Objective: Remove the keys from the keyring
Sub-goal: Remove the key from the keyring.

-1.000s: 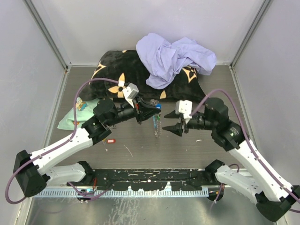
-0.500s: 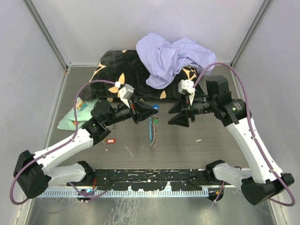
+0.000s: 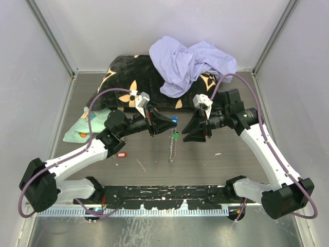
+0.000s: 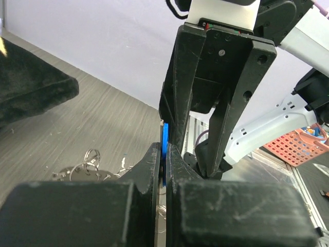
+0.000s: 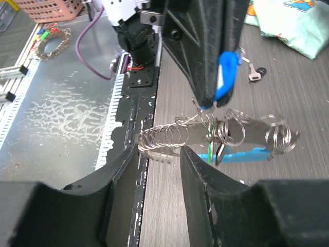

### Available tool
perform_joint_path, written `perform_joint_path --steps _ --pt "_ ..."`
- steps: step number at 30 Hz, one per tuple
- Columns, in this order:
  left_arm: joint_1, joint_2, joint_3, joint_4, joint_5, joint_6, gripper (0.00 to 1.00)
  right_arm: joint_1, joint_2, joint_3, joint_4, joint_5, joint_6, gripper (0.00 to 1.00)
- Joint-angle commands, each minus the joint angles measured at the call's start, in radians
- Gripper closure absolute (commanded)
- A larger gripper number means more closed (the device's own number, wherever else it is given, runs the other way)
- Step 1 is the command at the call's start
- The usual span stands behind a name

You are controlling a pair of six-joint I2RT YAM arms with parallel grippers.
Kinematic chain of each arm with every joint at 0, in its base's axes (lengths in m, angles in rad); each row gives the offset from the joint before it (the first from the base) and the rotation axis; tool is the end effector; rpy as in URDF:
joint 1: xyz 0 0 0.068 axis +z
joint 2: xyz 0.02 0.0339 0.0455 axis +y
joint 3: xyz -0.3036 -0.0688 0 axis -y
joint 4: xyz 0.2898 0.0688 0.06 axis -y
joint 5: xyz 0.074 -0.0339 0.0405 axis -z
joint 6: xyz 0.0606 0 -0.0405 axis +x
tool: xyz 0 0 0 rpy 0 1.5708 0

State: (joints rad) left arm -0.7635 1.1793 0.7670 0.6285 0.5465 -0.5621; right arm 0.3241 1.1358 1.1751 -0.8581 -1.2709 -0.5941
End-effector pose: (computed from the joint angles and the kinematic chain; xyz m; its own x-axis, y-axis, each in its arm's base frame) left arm 0.2069 -0.2416 0.3600 -0.3792 -0.2674 -0.8859 0.8927 0.1462 -0.4262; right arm 0.2110 0.1320 0.3930 -0.1747 -0.2332 -0.9566 -0.9781 -0.0703 0.1958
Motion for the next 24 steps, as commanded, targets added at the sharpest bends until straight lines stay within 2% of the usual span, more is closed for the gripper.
perform_joint_path --steps 1,9,14,24 --pt "0.006 0.015 0.049 0.136 0.030 -0.051 1.00 0.034 0.005 -0.025 0.093 -0.110 -0.039 0.58" --pt "0.005 0.071 0.073 0.188 0.043 -0.102 1.00 0.038 0.016 -0.052 0.238 -0.010 0.122 0.62" --pt "0.005 0.072 0.080 0.188 0.051 -0.106 1.00 0.038 0.004 -0.067 0.256 0.039 0.155 0.61" --pt "0.005 0.059 0.084 0.188 0.077 -0.121 1.00 0.006 -0.007 -0.090 0.316 0.044 0.215 0.60"
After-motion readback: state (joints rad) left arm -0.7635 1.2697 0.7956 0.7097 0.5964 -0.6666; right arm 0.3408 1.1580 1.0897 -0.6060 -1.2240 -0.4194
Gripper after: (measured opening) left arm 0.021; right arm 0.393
